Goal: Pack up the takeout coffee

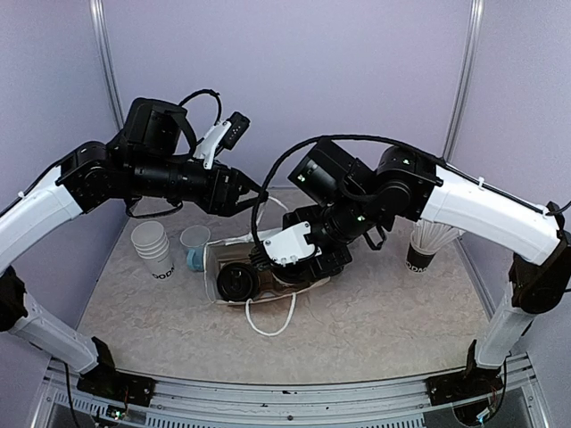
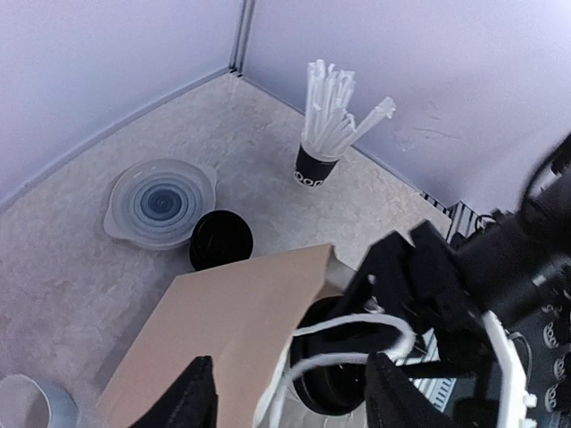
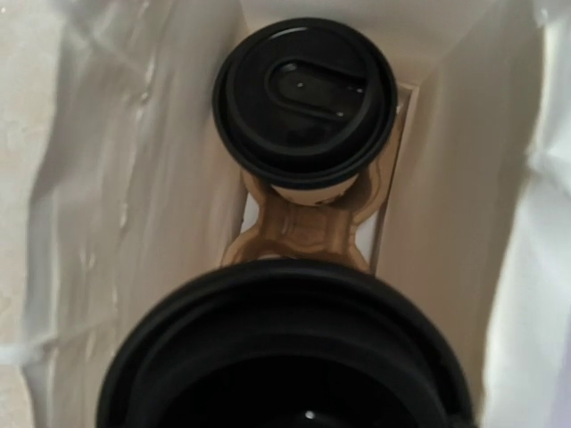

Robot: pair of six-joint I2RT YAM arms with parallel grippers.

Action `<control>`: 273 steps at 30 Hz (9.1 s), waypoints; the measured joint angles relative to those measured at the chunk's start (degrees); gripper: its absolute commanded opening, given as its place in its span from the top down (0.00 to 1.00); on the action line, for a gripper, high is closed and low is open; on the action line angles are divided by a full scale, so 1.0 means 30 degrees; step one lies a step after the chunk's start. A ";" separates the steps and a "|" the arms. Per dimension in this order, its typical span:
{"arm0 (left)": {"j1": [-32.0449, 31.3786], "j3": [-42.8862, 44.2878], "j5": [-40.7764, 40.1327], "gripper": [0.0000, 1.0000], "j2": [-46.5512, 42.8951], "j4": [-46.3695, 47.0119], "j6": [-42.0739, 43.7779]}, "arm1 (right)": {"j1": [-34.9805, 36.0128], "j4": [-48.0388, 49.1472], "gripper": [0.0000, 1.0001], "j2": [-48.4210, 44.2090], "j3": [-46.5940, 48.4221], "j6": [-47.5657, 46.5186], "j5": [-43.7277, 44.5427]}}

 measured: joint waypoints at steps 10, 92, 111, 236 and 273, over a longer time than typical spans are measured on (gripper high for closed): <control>0.4561 -0.2164 -0.0503 0.38 -0.2637 0.2280 -0.0117 | 0.0036 0.0984 0.60 -0.0372 -0.1413 -0.0124 0.0532; 0.5311 0.1450 0.9981 0.68 1.4928 0.2288 0.2361 | -0.0525 0.9020 0.66 -0.1479 -0.9959 -0.1909 0.2929; 0.5428 0.1406 1.1132 0.69 1.4928 0.2616 0.2346 | -0.1676 0.6900 0.64 -0.0299 -0.7956 -0.1093 0.0954; 0.5071 0.4583 1.1526 1.00 0.8823 -0.0393 0.3213 | -0.2681 -0.5173 0.22 0.0641 0.4575 0.0204 -0.4116; 0.5027 -0.0423 0.2958 0.34 0.2047 0.4160 0.3767 | -2.2148 0.5807 0.63 -0.5850 -0.6921 0.7293 -0.8961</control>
